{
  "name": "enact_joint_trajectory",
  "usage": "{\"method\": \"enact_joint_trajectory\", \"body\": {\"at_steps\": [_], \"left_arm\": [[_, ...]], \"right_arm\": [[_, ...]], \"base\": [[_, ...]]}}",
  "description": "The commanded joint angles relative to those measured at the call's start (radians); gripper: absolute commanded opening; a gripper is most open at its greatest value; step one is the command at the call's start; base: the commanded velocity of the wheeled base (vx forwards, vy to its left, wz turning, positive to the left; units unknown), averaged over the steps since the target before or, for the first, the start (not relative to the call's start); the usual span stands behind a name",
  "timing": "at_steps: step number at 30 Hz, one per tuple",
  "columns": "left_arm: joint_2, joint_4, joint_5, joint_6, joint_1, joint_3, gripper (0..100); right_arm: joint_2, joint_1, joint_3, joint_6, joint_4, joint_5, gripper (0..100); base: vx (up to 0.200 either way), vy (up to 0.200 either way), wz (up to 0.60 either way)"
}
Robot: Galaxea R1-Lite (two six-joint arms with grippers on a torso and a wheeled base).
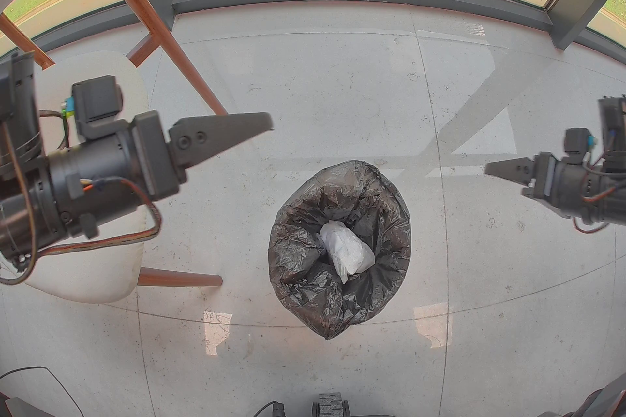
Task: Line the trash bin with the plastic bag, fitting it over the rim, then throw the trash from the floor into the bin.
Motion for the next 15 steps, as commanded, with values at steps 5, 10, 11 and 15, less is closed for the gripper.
{"method": "enact_joint_trajectory", "body": {"at_steps": [5, 10, 11, 15], "left_arm": [[-0.422, -0.071, -0.033, -0.002, 0.388, 0.270, 100], [-0.584, -0.020, 0.171, 0.055, 0.421, 0.415, 100], [-0.618, 0.000, 0.199, 0.081, 0.421, 0.441, 100], [-0.804, 0.139, 0.283, 0.152, 0.427, 0.525, 100]], "right_arm": [[-0.633, -0.297, 0.362, -0.005, -0.002, 0.000, 100], [-0.865, -0.303, 0.505, -0.166, -0.002, 0.000, 100], [-0.900, -0.306, 0.538, -0.205, -0.007, 0.000, 100], [-1.091, -0.352, 0.663, -0.310, 0.004, 0.000, 100]], "base": [[0.000, 0.000, 0.00], [0.000, 0.000, 0.00], [0.000, 0.000, 0.00], [0.000, 0.000, 0.00]]}}
